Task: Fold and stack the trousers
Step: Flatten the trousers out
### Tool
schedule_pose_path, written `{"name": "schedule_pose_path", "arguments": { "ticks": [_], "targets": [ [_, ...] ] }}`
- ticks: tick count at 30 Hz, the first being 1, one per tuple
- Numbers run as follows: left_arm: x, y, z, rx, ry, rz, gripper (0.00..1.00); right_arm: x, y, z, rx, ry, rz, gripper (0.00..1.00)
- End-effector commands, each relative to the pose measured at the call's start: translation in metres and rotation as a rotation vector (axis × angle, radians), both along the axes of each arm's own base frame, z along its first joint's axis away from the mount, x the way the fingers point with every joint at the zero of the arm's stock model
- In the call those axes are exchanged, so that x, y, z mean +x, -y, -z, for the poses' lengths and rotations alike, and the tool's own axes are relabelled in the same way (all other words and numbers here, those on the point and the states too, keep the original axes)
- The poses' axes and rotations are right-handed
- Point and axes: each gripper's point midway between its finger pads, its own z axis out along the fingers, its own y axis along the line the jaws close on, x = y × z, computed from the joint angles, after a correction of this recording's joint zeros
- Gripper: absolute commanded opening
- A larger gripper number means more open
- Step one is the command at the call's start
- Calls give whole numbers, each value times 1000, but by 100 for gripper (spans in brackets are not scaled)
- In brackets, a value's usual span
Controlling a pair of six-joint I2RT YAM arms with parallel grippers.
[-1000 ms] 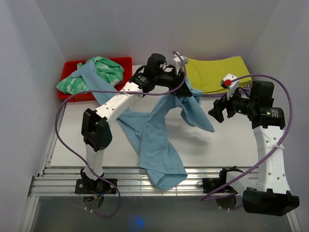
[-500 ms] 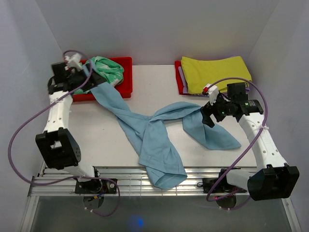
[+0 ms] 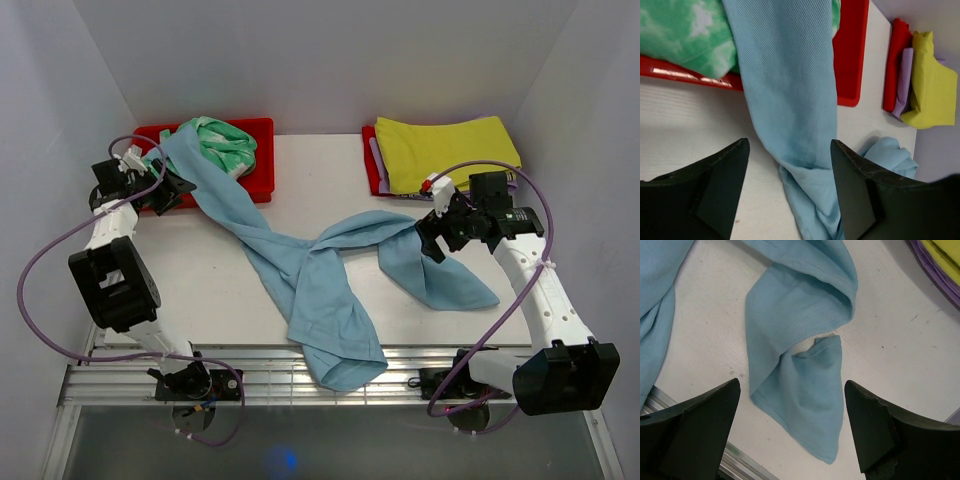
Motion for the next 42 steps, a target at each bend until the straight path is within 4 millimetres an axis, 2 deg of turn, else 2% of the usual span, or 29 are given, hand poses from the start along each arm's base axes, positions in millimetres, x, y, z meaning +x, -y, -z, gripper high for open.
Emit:
{"name": "schedule_pose_path", "arguments": {
  "ticks": [1, 4, 5, 7, 8, 10, 11, 12, 13, 15, 16, 21, 22, 27, 30, 32, 34, 35, 38, 39, 40, 42],
  "targets": [
    [27, -13, -44, 26, 219, -6, 74, -3, 3, -10, -15, 32, 2, 90],
    [48, -23, -56, 42, 283, -15, 71, -6, 4, -8, -20, 25, 6, 90],
    [55, -27, -47, 30, 269, -22, 71, -6, 3, -8, -18, 23, 2, 90],
    [70, -41, -53, 65, 311, -57, 72, -8, 3, -8, -15, 16, 3, 90],
    [75, -46, -44, 63, 308, -66, 73, -8, 3, -7, -16, 13, 2, 90],
    [88, -54, -45, 65, 332, -76, 75, -7, 5, -7, -24, 12, 8, 90],
    [93, -57, -40, 59, 320, -75, 75, -7, 5, -7, -28, 13, 9, 90],
    [99, -59, -19, 34, 270, -76, 76, -7, 6, -7, -33, 13, 14, 90],
    [108, -63, -26, 42, 288, -75, 76, -6, 9, -8, -43, 18, 21, 90],
    [119, -71, -21, 54, 303, -87, 78, -6, 11, -7, -53, 19, 25, 90],
    [124, -73, -27, 60, 326, -91, 79, -6, 12, -6, -60, 22, 28, 90],
    [141, -68, -29, -4, 378, -22, 79, -7, 15, -1, -78, 6, 37, 90],
    [144, -66, -19, -45, 361, -18, 79, -7, 17, 0, -83, 5, 41, 90],
    [144, -52, -28, -115, 439, 68, 75, -9, 18, 3, -94, -6, 43, 90],
    [145, -48, -28, -163, 441, 77, 70, -9, 19, 2, -95, -6, 42, 90],
    [146, -47, -29, -172, 444, 81, 62, -8, 20, 2, -102, -6, 48, 90],
    [145, -46, -38, -179, 459, 94, 52, -5, 22, 0, -110, 4, 54, 90],
    [144, -43, -48, -176, 481, 114, 39, -2, 22, -4, -113, 21, 60, 90],
    [134, -35, -102, -181, 577, 150, 18, 2, 25, -11, -120, 43, 78, 90],
    [127, -28, -130, -194, 608, 159, 5, 3, 25, -12, -114, 46, 81, 90],
    [123, -22, -149, -191, 636, 172, 0, 3, 24, -15, -106, 50, 79, 90],
    [105, 22, -200, -184, 705, 268, 0, 9, 26, -34, -89, 103, 96, 90]
  ]
}}
